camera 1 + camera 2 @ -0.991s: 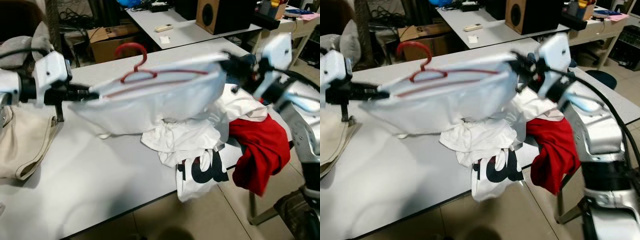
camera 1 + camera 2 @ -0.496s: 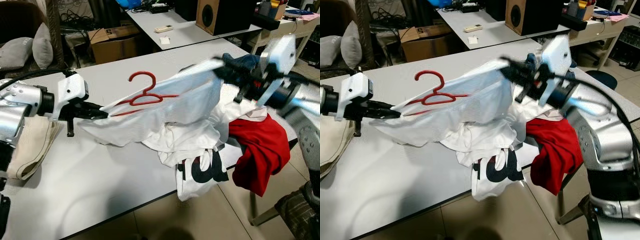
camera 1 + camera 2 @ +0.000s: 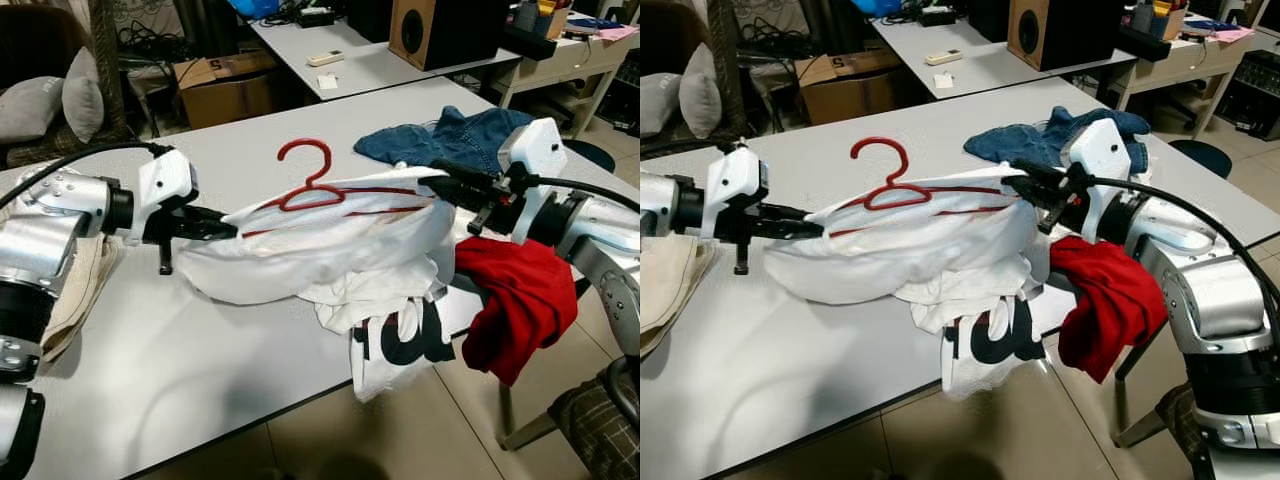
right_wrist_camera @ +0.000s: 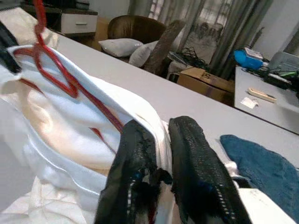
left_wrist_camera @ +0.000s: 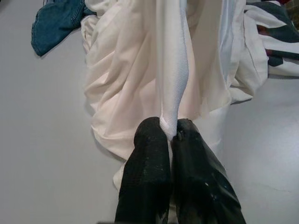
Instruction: Hang hanger
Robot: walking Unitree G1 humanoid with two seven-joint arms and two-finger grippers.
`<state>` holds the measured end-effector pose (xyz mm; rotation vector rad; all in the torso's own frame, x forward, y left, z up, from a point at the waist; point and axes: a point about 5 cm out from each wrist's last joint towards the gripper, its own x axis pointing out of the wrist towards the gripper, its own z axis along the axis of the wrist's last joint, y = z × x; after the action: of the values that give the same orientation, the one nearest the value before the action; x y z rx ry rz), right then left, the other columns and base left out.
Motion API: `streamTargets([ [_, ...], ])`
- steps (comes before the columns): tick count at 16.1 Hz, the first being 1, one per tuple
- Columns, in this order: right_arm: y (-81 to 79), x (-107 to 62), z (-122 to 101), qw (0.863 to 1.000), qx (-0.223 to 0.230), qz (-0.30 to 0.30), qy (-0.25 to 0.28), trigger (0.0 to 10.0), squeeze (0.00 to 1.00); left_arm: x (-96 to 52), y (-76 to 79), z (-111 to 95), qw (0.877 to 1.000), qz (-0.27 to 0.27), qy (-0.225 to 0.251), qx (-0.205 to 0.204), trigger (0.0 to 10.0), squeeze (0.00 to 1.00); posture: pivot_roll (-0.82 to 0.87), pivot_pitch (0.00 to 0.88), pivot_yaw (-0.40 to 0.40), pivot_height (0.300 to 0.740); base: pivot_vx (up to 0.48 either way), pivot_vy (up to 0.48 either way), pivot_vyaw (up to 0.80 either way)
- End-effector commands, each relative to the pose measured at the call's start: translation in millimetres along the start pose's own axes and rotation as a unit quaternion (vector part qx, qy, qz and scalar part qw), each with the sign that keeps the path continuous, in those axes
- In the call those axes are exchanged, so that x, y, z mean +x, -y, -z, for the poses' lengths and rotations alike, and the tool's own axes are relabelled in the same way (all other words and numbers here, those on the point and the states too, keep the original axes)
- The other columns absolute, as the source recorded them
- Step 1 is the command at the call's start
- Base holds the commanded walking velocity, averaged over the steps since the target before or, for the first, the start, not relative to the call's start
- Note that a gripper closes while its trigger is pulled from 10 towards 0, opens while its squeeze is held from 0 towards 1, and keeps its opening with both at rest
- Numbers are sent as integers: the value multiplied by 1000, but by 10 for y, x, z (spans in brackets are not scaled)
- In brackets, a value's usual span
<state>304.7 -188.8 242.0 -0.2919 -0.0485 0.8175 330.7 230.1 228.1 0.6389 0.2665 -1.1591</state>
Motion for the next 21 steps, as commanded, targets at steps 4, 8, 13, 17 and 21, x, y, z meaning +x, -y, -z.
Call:
streamTargets([
  [4,-59,-294,-274,994,21,-105,34,10000,1000,-39,-23,-39,1000,-7,1,6,0,0,16,0,84,740,0,0,0],
  [8,40,-461,-380,992,9,-121,23,10000,1000,-2,-1,-36,1000,9,3,6,0,0,7,0,85,740,0,0,0],
  [13,-73,-236,-375,983,-39,-181,-9,10000,0,228,161,-196,996,78,19,39,0,0,10,0,78,740,0,0,0],
  [17,-189,32,-315,969,-81,-233,-28,10000,0,317,220,-295,992,110,20,58,0,0,16,0,77,740,0,0,0],
  [21,-234,200,-227,955,-108,-269,-56,7608,0,341,236,-375,990,122,22,66,0,0,22,0,74,740,0,0,0],
])
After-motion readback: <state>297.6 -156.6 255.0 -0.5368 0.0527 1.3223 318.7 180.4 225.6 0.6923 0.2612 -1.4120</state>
